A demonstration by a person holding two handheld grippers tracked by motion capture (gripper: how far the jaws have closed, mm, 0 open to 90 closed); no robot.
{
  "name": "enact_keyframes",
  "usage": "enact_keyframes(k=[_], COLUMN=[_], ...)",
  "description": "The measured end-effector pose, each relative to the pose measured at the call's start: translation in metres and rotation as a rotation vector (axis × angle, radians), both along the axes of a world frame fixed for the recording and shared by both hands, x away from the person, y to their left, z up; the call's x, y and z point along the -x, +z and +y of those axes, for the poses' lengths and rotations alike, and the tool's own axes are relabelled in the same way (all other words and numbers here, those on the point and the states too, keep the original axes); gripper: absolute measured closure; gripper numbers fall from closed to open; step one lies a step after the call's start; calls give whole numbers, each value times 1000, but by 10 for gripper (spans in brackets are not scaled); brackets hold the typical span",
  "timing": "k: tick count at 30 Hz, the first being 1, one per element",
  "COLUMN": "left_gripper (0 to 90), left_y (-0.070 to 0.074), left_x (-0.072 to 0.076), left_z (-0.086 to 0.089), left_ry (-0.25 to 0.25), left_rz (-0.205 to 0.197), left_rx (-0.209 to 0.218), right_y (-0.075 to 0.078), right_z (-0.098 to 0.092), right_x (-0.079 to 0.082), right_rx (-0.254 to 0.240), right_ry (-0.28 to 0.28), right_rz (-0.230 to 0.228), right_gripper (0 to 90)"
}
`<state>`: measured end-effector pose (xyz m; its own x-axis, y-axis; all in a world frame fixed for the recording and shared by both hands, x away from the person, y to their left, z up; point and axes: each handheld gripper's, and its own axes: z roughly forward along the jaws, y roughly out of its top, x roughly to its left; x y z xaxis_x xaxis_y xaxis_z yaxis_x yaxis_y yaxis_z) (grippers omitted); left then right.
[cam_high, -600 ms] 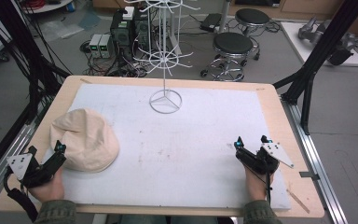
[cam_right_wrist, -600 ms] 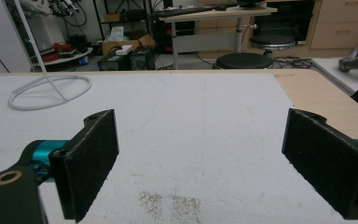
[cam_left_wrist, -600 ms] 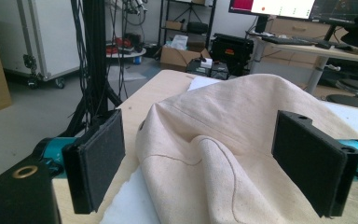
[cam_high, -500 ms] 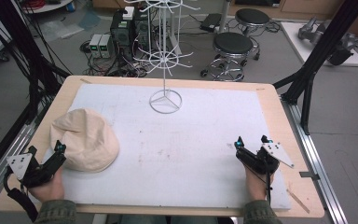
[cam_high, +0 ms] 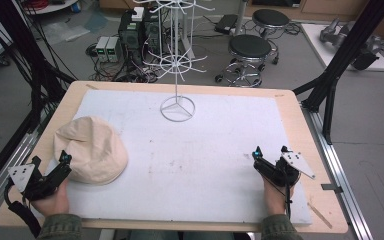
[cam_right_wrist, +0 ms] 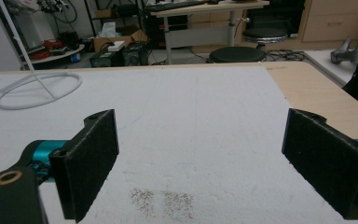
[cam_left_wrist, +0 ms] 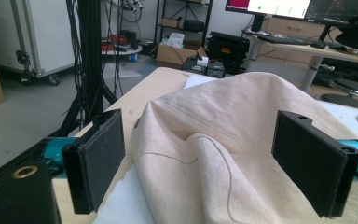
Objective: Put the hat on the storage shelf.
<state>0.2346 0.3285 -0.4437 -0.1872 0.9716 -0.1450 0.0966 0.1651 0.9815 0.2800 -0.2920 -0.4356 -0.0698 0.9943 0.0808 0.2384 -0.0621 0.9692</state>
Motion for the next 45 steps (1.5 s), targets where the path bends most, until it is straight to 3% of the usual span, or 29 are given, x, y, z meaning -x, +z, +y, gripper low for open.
enact_keyframes(k=[17,21,26,30,34,45], left_gripper=[174,172,172,174,176,185], left_y=[1,4,15,22,28,37], left_x=[0,-4,-6,-9,-12,-30], left_z=[1,-1,-12,-17,-22,-28], left_ry=[-11,-47,-75,-103,-119,-134], left_rz=[-5,-5,-18,-22,-19,88], left_rx=[31,82,38,68,56,28], right_y=[0,-1,-1,-2,-2,-3], right_z=[2,2,2,3,3,8], right_x=[0,-1,-2,-1,-2,-4], right_rx=[5,8,6,6,18,74], right_ry=[18,18,22,25,28,34], right_rz=[6,8,14,19,17,10], right_gripper=[99,99,98,98,98,99])
